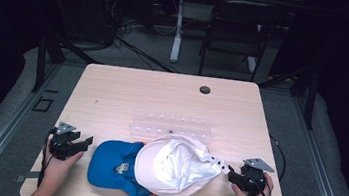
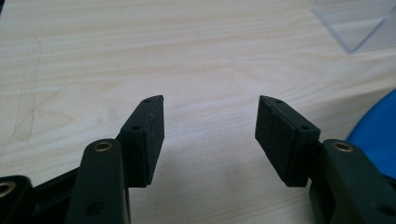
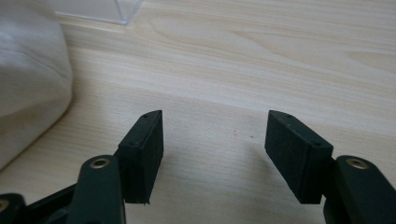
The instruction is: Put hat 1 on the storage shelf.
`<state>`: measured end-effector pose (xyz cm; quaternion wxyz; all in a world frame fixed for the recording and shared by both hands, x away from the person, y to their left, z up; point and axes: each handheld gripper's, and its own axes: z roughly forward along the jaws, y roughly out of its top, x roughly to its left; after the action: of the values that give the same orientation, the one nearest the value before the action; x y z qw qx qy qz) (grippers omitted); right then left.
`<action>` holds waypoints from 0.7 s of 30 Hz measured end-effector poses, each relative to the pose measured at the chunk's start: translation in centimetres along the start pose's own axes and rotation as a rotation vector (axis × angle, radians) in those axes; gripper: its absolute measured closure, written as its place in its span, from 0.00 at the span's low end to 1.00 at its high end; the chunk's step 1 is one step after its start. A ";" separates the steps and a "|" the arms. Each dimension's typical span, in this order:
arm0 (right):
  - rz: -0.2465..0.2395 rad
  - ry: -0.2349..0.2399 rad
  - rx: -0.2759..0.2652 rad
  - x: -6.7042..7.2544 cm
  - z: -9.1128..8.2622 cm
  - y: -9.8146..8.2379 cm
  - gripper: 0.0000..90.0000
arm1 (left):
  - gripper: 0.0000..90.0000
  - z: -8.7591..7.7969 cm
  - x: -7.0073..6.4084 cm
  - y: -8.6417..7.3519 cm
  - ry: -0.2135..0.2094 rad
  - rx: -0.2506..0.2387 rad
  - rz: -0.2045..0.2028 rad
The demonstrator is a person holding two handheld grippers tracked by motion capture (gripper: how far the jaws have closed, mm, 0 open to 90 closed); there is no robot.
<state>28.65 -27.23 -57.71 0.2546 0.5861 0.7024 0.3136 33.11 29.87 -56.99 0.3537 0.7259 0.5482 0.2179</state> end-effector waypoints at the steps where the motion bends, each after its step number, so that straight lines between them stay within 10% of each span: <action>1: 0.004 0.011 0.012 0.1 -0.2 0.1 0.44 | 0.47 -0.2 -0.2 0.1 -0.004 -0.010 0.004; 21: 0.009 0.058 0.096 1.7 -4.6 2.9 0.49 | 0.51 -1.3 -2.9 1.2 -0.073 -0.019 0.068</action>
<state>26.96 -25.85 -52.42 0.2042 0.5913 0.7212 0.2975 32.13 27.29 -55.03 0.3728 0.7482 0.5077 0.2083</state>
